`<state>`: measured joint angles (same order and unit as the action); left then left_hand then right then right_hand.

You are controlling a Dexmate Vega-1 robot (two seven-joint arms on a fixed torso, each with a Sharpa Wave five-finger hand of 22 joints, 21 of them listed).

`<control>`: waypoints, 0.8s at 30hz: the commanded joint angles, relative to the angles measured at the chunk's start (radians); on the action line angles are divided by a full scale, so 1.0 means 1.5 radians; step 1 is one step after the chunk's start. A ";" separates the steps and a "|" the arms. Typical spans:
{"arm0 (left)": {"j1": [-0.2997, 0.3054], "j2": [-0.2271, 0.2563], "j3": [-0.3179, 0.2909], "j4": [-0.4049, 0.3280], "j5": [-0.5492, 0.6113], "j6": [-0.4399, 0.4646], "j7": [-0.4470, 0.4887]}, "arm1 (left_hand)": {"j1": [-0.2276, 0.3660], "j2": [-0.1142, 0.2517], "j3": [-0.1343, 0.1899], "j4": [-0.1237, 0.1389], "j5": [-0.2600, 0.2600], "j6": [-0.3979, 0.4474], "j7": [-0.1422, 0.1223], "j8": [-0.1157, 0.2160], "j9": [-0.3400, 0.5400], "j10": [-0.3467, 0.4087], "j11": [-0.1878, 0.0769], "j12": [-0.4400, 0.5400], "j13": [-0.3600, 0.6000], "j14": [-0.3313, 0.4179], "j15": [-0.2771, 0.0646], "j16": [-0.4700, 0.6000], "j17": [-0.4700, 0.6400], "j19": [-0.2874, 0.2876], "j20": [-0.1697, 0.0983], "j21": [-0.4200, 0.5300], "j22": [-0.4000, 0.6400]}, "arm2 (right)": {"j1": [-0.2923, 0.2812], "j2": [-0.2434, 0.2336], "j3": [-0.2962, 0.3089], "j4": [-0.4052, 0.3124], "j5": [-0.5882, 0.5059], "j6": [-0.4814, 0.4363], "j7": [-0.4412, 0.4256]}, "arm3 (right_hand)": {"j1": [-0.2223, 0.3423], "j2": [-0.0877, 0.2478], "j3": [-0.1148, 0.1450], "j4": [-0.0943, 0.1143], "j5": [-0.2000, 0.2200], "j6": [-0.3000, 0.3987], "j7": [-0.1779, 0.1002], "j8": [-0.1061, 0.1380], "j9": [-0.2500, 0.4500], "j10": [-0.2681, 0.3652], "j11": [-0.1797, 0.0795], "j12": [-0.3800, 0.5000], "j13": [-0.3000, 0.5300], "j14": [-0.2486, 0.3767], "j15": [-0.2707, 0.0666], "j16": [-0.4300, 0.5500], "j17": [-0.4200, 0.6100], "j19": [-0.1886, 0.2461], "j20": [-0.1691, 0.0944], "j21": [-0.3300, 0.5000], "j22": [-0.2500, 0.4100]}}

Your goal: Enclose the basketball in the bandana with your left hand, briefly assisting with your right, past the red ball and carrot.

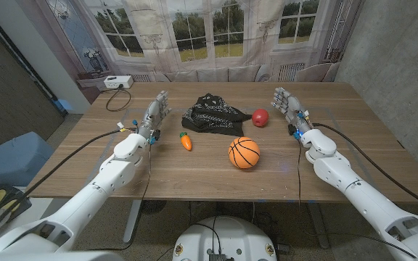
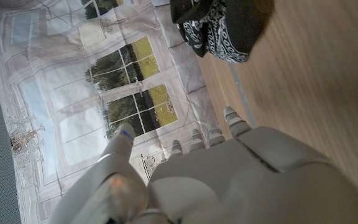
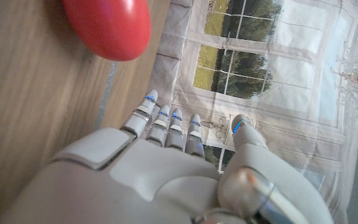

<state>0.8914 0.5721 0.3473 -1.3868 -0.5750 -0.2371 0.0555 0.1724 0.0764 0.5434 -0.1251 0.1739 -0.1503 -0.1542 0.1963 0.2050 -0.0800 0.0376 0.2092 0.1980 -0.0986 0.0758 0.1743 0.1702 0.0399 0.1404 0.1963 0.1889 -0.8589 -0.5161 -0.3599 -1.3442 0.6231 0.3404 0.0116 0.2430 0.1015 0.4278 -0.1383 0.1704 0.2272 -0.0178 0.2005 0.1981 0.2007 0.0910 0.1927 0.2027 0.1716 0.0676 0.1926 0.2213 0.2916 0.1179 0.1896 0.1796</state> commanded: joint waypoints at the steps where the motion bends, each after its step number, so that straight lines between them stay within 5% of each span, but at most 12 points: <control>1: 0.027 0.070 0.006 -0.176 0.166 0.103 0.188 | 0.014 -0.006 0.001 -0.011 0.007 0.049 0.012 0.012 -0.010 0.035 0.002 0.015 0.001 0.037 -0.005 0.015 0.003 0.012 -0.010 0.007 0.000 | -0.031 -0.012 0.025 -0.022 -0.007 0.056 -0.009 | 0.005 0.000 0.004 -0.001 0.004 0.000 0.000 0.002 0.001 0.007 0.000 0.004 0.003 0.002 -0.001 0.004 0.001 0.004 0.000 0.004 0.004; 4: 0.019 0.068 0.010 -0.188 0.174 0.128 0.194 | 0.021 -0.014 -0.001 -0.017 0.007 0.087 0.026 0.019 -0.012 0.049 -0.001 0.018 0.002 0.058 0.000 0.016 0.004 -0.010 0.007 0.001 0.001 | -0.029 -0.005 0.032 0.006 0.007 0.081 0.012 | 0.005 0.000 0.003 -0.001 0.004 0.000 -0.001 0.002 0.000 0.007 -0.001 0.005 0.003 0.003 0.001 0.005 0.000 0.004 0.000 0.005 0.004; 10: 0.006 0.066 0.021 -0.232 0.193 0.196 0.215 | 0.027 -0.019 -0.002 -0.020 0.008 0.116 0.035 0.022 -0.012 0.063 -0.002 0.023 0.005 0.093 0.000 0.025 0.008 -0.045 0.009 -0.003 0.004 | -0.027 -0.004 0.049 0.048 0.041 0.117 0.063 | 0.006 0.000 0.003 -0.001 0.004 0.001 -0.001 0.002 0.000 0.011 0.000 0.006 0.003 0.004 0.001 0.006 0.000 0.002 0.002 0.005 0.003; 24: -0.035 0.112 0.065 -0.382 0.257 0.466 0.222 | 0.043 -0.029 -0.002 -0.026 0.008 0.143 0.049 0.023 -0.010 0.103 -0.001 0.039 0.012 0.119 -0.004 0.030 0.014 0.013 0.019 0.026 0.007 | -0.055 -0.020 0.084 0.080 0.095 0.150 0.131 | 0.005 0.000 0.001 0.000 0.004 0.006 0.002 0.003 0.000 0.017 0.003 0.009 0.003 0.008 0.008 0.010 -0.001 0.003 0.005 0.007 0.004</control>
<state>0.8814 0.6968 0.4038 -1.8060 -0.2559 0.1990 0.3704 0.2231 0.0335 0.5374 -0.1589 0.1825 0.0573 -0.0821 0.2225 0.1878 0.0603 0.0391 0.2593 0.2119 0.0647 0.0697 0.2160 0.1888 0.0450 0.1611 0.2268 0.1980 -0.9124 -0.5290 -0.2727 -1.2557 0.7113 0.5278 0.1431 0.2439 0.1005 0.4277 -0.1382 0.1704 0.2270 -0.0178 0.2005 0.1952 0.2176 0.0940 0.1965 0.2025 0.1752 0.0713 0.2001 0.2184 0.2914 0.1179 0.1896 0.1794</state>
